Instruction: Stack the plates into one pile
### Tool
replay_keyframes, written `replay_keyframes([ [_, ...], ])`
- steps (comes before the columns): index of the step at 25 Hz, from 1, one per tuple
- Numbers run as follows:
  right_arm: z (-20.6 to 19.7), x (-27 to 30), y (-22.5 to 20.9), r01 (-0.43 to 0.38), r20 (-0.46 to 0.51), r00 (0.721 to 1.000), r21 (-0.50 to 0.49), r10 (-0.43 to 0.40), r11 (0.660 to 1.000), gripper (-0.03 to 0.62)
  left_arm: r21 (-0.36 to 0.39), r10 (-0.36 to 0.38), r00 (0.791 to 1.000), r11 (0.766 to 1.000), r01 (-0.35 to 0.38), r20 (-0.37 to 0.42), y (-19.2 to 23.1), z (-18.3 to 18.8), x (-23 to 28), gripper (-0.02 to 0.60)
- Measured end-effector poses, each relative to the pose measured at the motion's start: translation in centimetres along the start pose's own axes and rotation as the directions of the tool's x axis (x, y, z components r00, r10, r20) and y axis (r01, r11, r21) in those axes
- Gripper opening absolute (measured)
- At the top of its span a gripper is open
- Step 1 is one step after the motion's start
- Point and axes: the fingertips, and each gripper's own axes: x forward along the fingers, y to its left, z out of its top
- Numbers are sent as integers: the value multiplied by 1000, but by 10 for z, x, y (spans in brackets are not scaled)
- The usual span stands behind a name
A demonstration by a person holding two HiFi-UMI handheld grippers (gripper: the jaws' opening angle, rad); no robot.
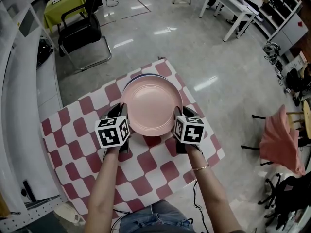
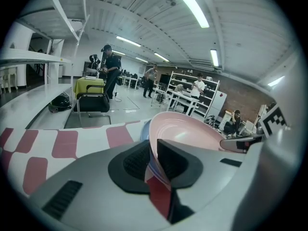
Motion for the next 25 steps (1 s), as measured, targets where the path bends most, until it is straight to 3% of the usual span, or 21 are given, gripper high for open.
replay_keyframes([
  [25,6,32,-2,30,-12,999,-40,-31,999,89,4,10,1000,1000,-10,-20,12,2,27,69],
])
